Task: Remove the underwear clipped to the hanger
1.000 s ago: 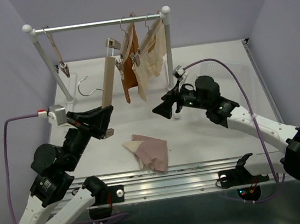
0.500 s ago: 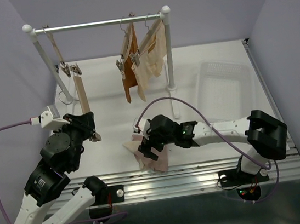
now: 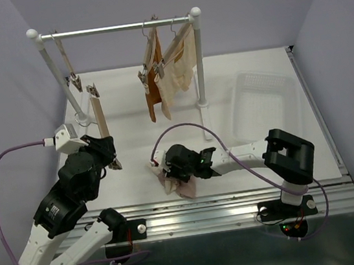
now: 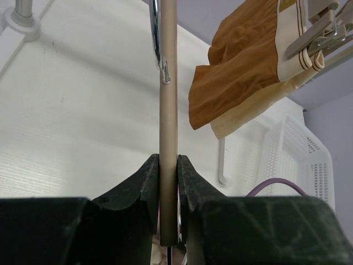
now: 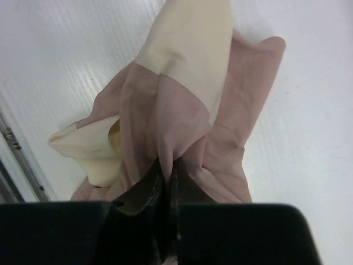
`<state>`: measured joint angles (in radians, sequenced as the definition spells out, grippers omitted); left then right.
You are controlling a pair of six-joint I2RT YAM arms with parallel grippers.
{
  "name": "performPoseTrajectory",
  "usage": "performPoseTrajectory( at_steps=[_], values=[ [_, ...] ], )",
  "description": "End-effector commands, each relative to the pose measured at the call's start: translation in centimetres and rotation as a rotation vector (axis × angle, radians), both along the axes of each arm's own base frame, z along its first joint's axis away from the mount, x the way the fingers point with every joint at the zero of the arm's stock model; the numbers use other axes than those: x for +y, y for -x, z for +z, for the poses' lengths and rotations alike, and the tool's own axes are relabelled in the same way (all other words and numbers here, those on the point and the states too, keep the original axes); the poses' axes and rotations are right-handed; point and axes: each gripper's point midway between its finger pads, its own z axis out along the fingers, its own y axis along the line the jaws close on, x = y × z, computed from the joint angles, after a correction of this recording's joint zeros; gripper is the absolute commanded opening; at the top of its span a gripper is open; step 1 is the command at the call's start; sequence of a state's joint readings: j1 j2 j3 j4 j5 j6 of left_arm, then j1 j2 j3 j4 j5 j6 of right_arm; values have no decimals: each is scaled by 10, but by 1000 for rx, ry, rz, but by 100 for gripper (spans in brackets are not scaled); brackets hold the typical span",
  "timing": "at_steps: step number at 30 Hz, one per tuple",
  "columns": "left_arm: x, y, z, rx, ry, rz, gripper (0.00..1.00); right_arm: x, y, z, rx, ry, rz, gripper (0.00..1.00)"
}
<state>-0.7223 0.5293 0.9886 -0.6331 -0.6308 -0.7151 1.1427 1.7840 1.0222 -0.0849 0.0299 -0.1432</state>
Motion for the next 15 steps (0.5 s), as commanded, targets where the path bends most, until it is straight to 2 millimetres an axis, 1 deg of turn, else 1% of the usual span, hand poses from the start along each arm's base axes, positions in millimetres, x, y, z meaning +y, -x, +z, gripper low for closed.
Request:
performPoseTrajectory(
  at_steps=[1, 2, 3, 4, 5, 6, 7, 8, 9, 10, 11, 12, 13, 14, 15],
  values=[
    [-7, -9, 7, -32, 21, -2, 0, 0, -30, 56, -147, -93, -152, 1],
    [-9, -10, 7, -33, 19, -7, 0, -1, -36, 71, -177, -129, -195, 1],
    [-11, -12, 6, -27, 1, -15, 0, -14, -53, 100, -243, -172, -298, 1],
    [-13, -12, 6, -25, -2, -19, 0, -24, -65, 117, -259, -216, -402, 1],
    [-14, -13, 7, -26, -6, -23, 0, -36, -73, 132, -280, -245, -481, 1],
    [-15, -15, 5, -21, -19, -25, 0, -59, -89, 147, -330, -258, -592, 1],
    [-15, -15, 7, -22, -23, -23, 0, -75, -94, 175, -351, -330, -658, 1],
    [-15, -16, 7, -21, -27, -23, 0, -89, -98, 185, -369, -343, -697, 1],
    [-15, -17, 7, -22, -32, -23, 0, -108, -104, 195, -405, -346, -762, 1],
    [-16, -17, 8, -26, -33, -28, 0, -129, -114, 205, -431, -356, -836, 1],
    [-18, -17, 11, -37, -28, -37, 0, -148, -116, 221, -457, -376, -884, 1],
    [-18, -17, 12, -40, -32, -45, 0, -170, -122, 230, -505, -371, -971, 1],
    [-19, -17, 14, -45, -31, -50, 0, -185, -126, 239, -531, -379, -1025, 1],
    [-20, -18, 15, -50, -31, -51, 0, -209, -135, 245, -559, -379, -1102, 1],
    [-20, -18, 16, -51, -32, -51, 0, -229, -136, 256, -589, -403, -1173, 1]
  ],
)
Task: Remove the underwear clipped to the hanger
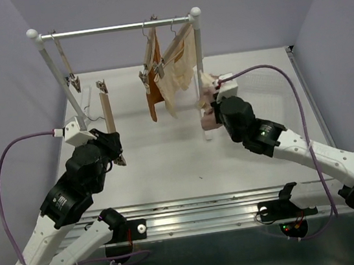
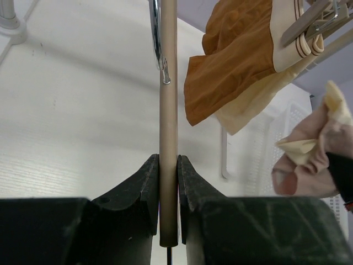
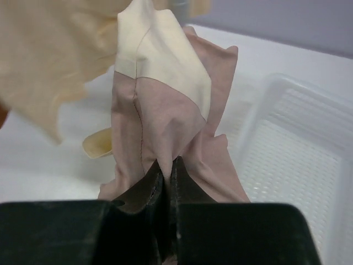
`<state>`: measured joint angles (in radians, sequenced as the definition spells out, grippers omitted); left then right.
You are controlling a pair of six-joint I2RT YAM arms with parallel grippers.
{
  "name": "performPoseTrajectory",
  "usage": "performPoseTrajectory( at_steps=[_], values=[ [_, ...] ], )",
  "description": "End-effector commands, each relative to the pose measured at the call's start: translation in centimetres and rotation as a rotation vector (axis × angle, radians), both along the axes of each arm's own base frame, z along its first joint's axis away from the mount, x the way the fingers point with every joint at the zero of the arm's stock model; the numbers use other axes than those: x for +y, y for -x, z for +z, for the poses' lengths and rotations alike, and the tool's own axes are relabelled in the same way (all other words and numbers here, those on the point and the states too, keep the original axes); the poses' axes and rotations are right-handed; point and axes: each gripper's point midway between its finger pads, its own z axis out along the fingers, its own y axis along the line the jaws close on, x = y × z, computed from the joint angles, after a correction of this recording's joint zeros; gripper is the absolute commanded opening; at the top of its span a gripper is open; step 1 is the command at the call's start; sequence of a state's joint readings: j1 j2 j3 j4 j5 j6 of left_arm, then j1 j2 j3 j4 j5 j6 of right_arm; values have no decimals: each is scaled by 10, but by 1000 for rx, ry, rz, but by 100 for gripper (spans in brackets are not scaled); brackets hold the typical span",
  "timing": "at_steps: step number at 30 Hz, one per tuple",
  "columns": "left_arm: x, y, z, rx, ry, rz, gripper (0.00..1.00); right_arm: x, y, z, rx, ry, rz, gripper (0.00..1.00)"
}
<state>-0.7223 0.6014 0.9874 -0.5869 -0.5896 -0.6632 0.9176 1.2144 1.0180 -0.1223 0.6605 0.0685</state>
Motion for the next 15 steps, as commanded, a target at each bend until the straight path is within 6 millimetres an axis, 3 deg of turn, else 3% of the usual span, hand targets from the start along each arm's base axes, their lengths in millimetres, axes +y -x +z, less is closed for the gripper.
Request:
performPoseTrajectory(
  at_steps=[1, 3, 6, 11, 13, 14, 15],
  values=[
    [-2, -5, 24, -80, 26, -5, 0, -90, -18, 27, -82, -49, -376, 1],
    [-4, -7, 29, -96, 20, -15, 0, -136, -27, 33, -106, -56, -533, 1],
    [-10, -11, 35, -108, 6, -35, 0, -184, -40, 25, -95, -33, -674, 1],
    [-20, -21, 34, -122, -37, -60, 0, -198, -66, -18, 26, -28, -679, 2],
    [-22, -27, 31, -111, -72, -55, 0, -211, -69, -27, 50, -6, -727, 24],
    [-24, -30, 33, -114, -76, -56, 0, -214, -70, -42, 93, 21, -739, 27],
    [-28, -34, 30, -103, -92, -60, 0, -216, -71, -46, 110, 23, -751, 39]
  ],
)
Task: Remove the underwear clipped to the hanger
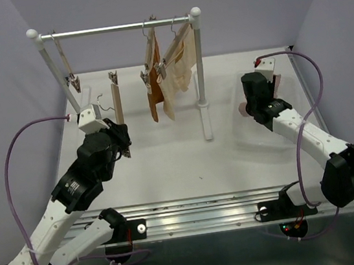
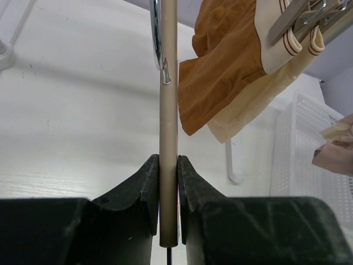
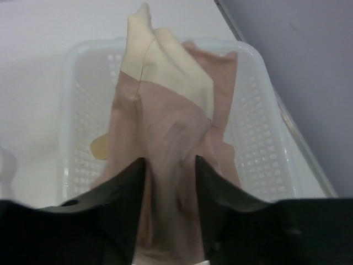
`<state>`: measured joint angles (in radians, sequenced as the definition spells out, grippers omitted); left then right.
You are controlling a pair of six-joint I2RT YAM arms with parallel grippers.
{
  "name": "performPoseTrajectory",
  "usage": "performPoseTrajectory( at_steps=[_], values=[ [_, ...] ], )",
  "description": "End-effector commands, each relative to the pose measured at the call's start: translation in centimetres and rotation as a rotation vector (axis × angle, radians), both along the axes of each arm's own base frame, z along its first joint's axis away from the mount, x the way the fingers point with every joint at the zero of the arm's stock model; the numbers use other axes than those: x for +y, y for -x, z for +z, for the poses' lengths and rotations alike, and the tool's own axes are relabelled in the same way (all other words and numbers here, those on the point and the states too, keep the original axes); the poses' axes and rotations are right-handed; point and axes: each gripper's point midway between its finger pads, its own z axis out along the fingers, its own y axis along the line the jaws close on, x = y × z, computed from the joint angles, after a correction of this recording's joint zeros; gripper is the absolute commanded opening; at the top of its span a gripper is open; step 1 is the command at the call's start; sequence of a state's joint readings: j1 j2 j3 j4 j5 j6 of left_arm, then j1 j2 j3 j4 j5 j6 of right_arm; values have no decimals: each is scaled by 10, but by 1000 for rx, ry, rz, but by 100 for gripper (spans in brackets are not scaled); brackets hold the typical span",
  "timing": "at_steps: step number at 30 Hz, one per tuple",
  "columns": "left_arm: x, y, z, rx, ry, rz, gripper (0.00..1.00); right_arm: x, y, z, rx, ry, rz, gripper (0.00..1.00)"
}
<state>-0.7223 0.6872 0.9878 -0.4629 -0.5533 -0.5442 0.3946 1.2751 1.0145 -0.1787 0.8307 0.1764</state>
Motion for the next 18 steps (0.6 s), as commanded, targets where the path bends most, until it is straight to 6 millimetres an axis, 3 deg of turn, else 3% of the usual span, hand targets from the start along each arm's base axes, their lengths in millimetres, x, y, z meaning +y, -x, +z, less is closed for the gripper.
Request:
performPoseTrajectory(
  at_steps=[1, 2, 3, 7, 9, 12, 18],
  values=[
    [-7, -16, 26, -72, -24, -3, 0, -9, -2, -26, 78, -17, -51, 54],
    [-8, -18, 27, -72, -32, -2, 0, -8, -2, -32, 104, -16, -57, 70],
    [-8, -22, 25, -61, -48, 5, 0, -9, -2, -32, 106, -15, -66, 99],
    [-5, -35, 32, -70, -100, 9, 0, -6, 1, -22, 76, -50, -51, 100],
    [6, -46, 50, -97, -129, 36, 0, 0, 5, -15, 49, -95, -2, 100],
    [20, -67, 57, -107, -197, 45, 0, 9, 6, -3, 9, -133, 66, 100],
    [17, -102, 72, -128, -276, -8, 0, 8, 10, 12, -39, -140, 78, 100]
  ],
)
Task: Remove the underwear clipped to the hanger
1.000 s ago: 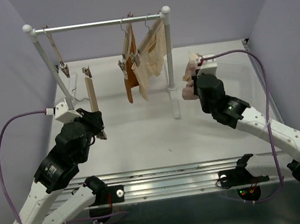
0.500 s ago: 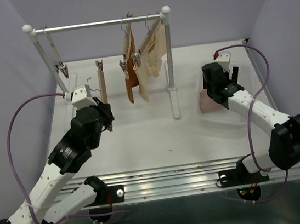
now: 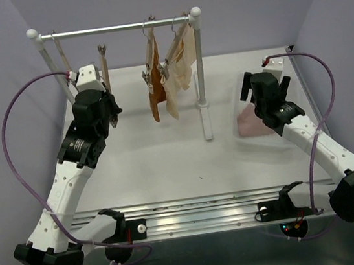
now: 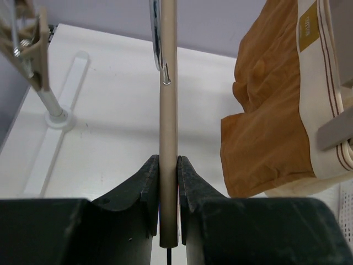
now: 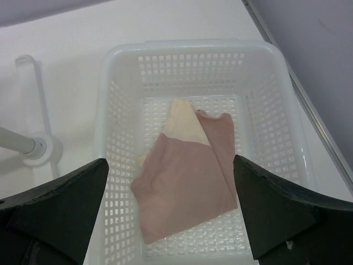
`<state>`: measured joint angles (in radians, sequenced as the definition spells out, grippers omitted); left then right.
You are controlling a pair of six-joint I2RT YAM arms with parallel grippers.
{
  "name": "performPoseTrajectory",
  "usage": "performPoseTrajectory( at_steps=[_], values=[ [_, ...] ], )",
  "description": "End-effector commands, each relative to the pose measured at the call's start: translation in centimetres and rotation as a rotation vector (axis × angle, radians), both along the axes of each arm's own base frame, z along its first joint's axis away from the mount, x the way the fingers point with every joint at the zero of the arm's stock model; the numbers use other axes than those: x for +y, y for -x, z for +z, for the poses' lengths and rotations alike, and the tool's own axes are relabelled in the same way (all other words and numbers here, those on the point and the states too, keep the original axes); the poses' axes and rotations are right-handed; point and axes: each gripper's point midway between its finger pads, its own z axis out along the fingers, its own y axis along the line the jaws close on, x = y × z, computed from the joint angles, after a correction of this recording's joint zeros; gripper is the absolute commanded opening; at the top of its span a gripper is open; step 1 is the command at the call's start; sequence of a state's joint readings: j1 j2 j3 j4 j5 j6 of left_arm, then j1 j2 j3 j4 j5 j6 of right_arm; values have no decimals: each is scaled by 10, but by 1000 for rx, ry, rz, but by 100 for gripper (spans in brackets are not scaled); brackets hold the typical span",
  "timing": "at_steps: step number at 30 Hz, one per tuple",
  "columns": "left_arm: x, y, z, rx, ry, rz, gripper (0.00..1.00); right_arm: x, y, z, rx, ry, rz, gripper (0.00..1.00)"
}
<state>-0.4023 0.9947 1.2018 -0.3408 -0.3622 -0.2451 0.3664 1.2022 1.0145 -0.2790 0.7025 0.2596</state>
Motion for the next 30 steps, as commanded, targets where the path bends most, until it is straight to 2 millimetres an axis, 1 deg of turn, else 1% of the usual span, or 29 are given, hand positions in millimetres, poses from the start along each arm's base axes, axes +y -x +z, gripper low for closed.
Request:
performPoseTrajectory(
  at_steps=[1, 2, 4, 5, 7, 8, 9, 10, 11, 12, 13, 14, 15, 16, 18, 19, 21, 22, 23, 25, 26, 28, 29, 30],
  values=[
    [-9, -19, 52, -130, -76, -91, 0, 2, -1, 12, -56, -29, 14, 100],
    [-8, -21, 58, -142, -88, -90, 0, 3, -2, 14, -64, -33, 17, 100],
    [-8, -29, 63, -149, -128, -99, 0, 4, -1, 16, -72, -36, 25, 100],
    [-7, -31, 75, -173, -131, -94, 0, 4, -1, 15, -71, -36, 27, 100],
    [-6, -40, 78, -172, -148, -87, 0, 3, 0, 17, -80, -37, 30, 100],
    [-4, -41, 87, -184, -150, -79, 0, 4, 1, 18, -82, -36, 34, 100],
    [-2, -48, 85, -173, -182, -71, 0, 4, 1, 19, -86, -37, 37, 100],
    [1, -50, 93, -186, -196, -64, 0, 4, 2, 20, -88, -38, 39, 100],
    [5, -57, 89, -167, -209, -52, 0, 4, 2, 22, -93, -40, 40, 100],
    [8, -57, 95, -176, -209, -45, 0, 4, 2, 22, -94, -39, 41, 100],
    [8, -64, 91, -160, -219, -48, 0, 4, 2, 22, -97, -38, 40, 100],
    [6, -66, 98, -169, -220, -58, 0, 3, 2, 23, -98, -38, 40, 100],
    [6, -73, 94, -158, -227, -60, 0, 3, 2, 23, -99, -37, 41, 100],
    [9, -76, 101, -169, -227, -59, 0, 3, 3, 23, -99, -34, 39, 100],
    [12, -86, 98, -159, -237, -54, 0, 3, 2, 22, -96, -31, 39, 100],
    [19, -88, 104, -166, -239, -36, 0, 2, 2, 22, -96, -29, 37, 100],
    [24, -97, 100, -146, -246, -22, 0, 2, 2, 23, -97, -26, 37, 100],
    [31, -99, 105, -153, -248, -13, 0, 2, 2, 23, -96, -24, 36, 100],
    [34, -101, 105, -152, -249, -6, 0, 1, 2, 23, -97, -23, 33, 100],
    [40, -107, 103, -142, -257, -4, 0, 1, 2, 23, -95, -18, 31, 100],
    [48, -111, 103, -135, -262, 13, 0, 0, 2, 22, -92, -15, 29, 100],
    [55, -114, 101, -121, -275, 23, 0, 0, 2, 22, -92, -12, 28, 100],
    [58, -115, 104, -125, -277, 25, 0, -1, 2, 23, -95, -10, 24, 100],
    [64, -116, 100, -110, -281, 27, 0, -1, 2, 23, -94, -9, 23, 100]
  ],
)
